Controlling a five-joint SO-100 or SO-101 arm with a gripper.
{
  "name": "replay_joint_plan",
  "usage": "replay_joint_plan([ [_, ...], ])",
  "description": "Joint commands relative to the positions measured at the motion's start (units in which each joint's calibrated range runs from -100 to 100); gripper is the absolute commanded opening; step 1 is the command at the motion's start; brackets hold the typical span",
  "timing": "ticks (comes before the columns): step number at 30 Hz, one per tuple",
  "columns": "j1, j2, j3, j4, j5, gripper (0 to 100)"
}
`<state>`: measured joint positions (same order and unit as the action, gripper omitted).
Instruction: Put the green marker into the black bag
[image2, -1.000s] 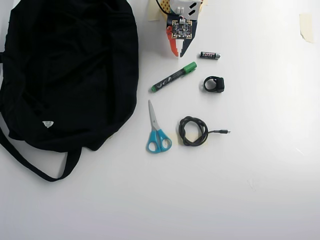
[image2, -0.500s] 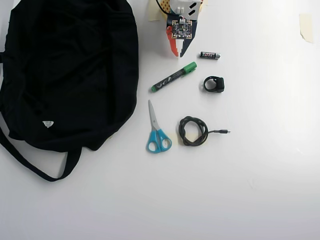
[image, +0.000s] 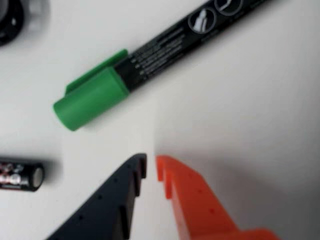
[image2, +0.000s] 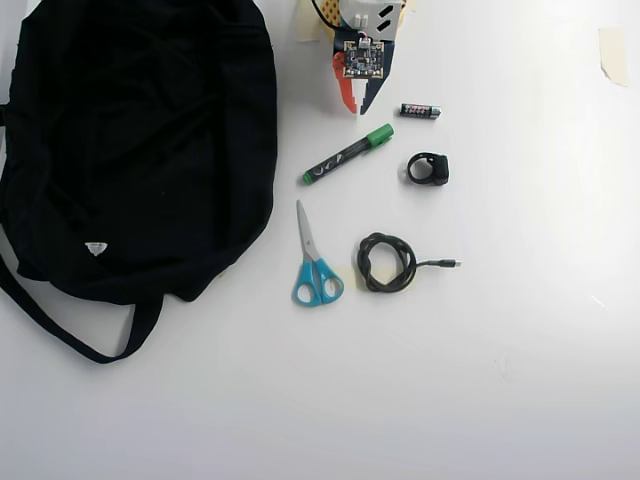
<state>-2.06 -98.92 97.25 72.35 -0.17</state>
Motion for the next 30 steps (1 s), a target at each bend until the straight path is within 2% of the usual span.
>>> replay_joint_plan([
  [1, -0.5, -0.3, 2.1, 0.3, -0.2, 2],
  [17, -1.5, 0.7, -1.7, -18.7, -0.2, 2],
  [24, -4.4, 14.3, -14.0, -23.3, -0.3, 2],
  [30, -6.9, 26.6, -23.9, -31.4, -0.3, 2],
])
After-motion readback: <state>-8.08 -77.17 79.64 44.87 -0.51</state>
